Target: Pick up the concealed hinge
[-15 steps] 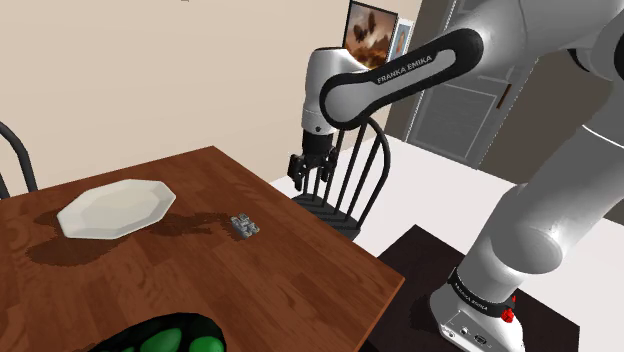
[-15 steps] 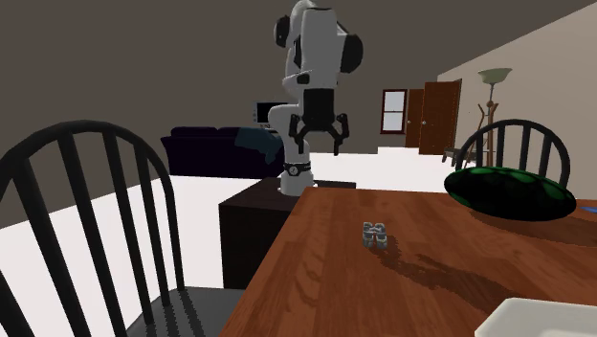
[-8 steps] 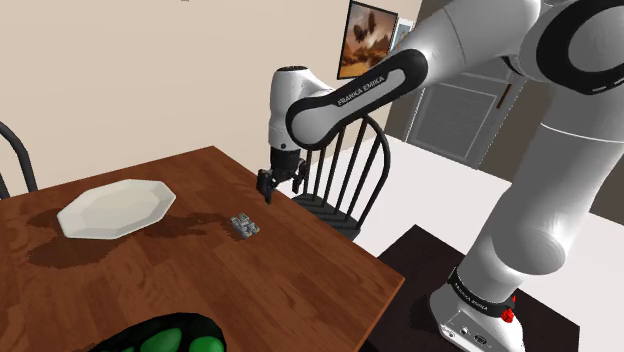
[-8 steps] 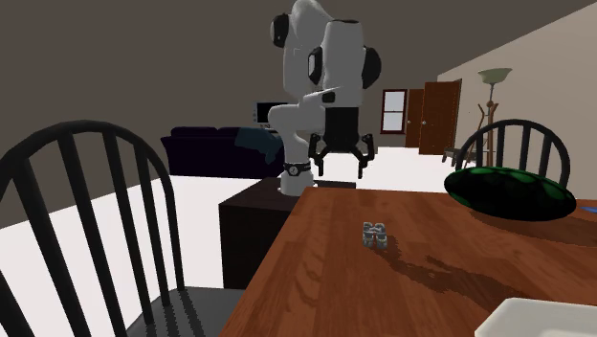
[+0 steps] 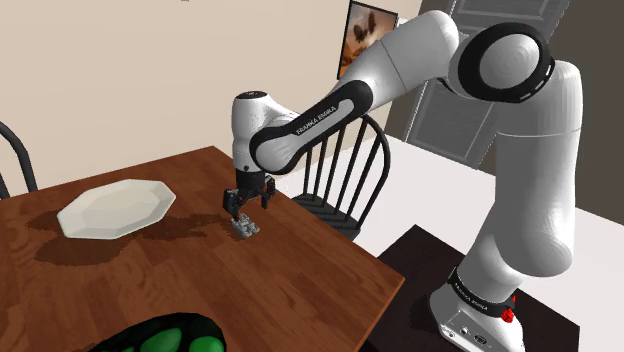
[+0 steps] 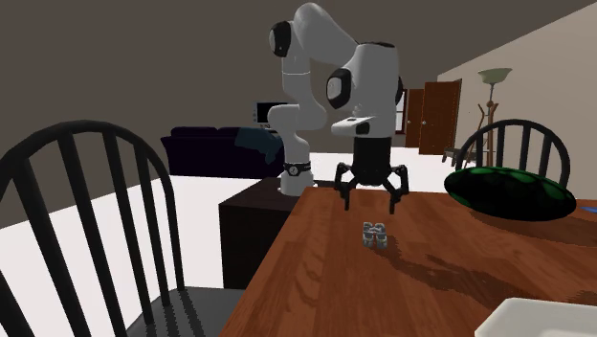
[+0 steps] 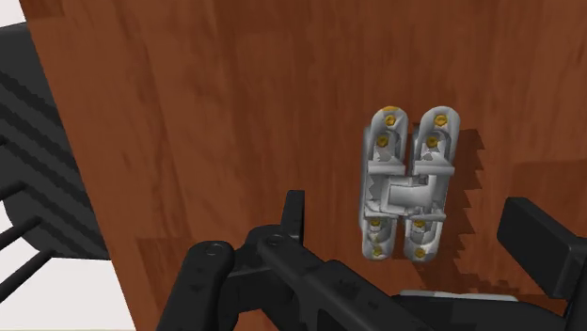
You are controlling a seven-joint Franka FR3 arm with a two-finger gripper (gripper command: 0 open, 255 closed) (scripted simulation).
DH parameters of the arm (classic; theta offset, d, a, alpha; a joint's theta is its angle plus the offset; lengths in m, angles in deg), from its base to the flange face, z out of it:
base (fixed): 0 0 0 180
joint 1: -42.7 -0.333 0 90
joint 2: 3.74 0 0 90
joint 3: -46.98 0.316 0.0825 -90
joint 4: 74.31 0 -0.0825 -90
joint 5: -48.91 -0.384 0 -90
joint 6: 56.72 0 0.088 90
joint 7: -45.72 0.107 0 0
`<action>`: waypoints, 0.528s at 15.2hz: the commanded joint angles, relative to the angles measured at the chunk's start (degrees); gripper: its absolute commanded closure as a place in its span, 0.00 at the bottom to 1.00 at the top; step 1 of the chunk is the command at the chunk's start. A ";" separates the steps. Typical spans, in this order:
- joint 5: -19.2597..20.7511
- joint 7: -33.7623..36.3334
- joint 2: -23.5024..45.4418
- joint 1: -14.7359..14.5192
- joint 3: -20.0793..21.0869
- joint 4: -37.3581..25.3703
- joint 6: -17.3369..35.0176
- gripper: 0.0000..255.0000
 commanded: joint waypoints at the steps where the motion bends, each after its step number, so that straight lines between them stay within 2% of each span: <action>1: 1.24 1.02 3.11 -1.27 -0.31 -3.10 0.01 0.00; 8: 2.79 2.02 6.70 -2.01 -1.34 -2.61 3.95 0.00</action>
